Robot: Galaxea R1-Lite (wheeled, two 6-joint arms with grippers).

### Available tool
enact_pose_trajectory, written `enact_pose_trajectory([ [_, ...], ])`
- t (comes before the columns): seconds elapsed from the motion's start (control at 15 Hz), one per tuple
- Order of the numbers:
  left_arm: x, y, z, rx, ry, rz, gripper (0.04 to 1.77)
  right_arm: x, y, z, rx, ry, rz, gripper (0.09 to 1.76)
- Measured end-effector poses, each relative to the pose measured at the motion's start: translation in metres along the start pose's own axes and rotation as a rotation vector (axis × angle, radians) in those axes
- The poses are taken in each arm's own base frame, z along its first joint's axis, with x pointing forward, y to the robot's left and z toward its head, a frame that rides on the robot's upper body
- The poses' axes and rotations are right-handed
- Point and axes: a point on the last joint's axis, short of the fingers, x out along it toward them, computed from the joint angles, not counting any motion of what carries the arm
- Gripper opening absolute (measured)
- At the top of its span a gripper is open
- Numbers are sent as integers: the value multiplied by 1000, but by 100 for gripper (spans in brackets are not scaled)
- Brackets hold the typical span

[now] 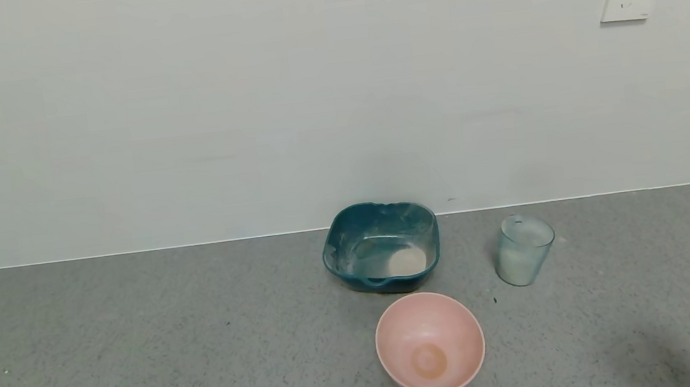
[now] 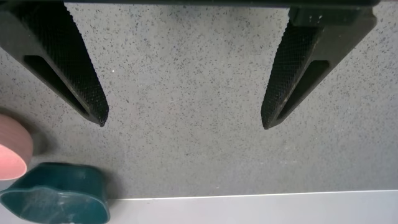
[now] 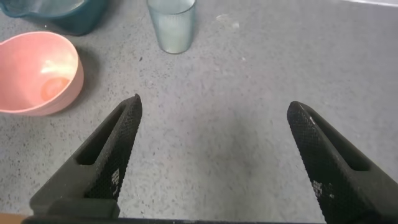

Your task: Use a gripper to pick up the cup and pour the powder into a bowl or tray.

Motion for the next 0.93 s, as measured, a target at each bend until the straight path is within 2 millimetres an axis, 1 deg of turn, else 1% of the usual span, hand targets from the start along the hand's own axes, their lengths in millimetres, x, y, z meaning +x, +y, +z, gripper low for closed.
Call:
enact_pose_trajectory([
  [0.13, 0, 0, 0, 0, 0, 0, 176, -24, -5, -11, 3, -33, -32, 170],
  [0.33, 0, 0, 0, 0, 0, 0, 176, -49, -12, -25, 15, -53, -119, 170],
  [0.67, 0, 0, 0, 0, 0, 0, 176, -71, -14, -36, 56, -140, -262, 170],
  [0.93, 0, 0, 0, 0, 0, 0, 176, -88, -12, -53, 62, -214, -261, 170],
])
